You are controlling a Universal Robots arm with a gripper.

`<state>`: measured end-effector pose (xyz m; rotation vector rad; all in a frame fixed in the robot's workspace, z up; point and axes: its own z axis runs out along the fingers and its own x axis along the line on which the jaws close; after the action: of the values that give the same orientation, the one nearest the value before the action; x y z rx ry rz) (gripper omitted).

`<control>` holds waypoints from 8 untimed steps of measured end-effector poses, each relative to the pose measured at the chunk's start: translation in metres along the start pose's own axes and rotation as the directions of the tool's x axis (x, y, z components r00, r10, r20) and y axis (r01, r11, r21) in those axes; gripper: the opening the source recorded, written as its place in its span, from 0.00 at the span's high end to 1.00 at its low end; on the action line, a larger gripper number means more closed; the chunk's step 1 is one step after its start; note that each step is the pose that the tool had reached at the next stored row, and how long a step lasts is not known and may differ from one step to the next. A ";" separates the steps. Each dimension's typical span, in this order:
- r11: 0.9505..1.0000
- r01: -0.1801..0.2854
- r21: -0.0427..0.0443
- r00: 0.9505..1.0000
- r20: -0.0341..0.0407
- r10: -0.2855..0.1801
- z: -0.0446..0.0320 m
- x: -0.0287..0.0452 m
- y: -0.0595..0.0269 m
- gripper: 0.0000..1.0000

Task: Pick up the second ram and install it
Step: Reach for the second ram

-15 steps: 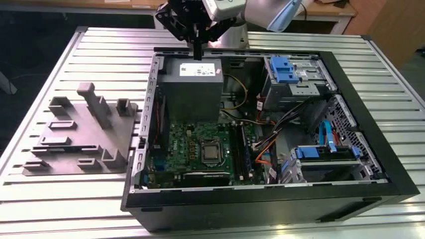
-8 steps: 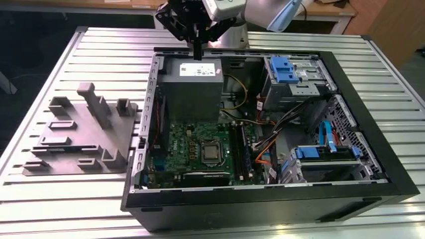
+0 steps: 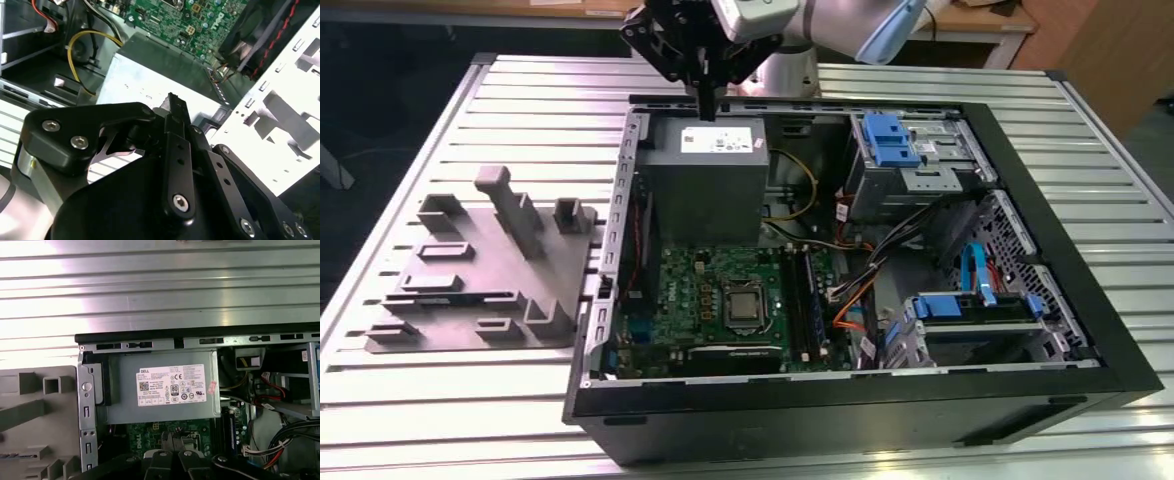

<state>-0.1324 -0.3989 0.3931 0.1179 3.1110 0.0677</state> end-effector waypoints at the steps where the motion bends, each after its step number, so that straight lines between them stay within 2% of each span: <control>1: 1.000 0.000 0.000 1.000 0.000 0.000 0.0000 0.0021 -0.0002 0.90; 8: 1.000 0.000 0.000 1.000 0.002 0.000 -0.0001 0.0211 -0.0016 0.90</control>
<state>-0.1536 -0.3989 0.3925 0.1179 3.1086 0.0679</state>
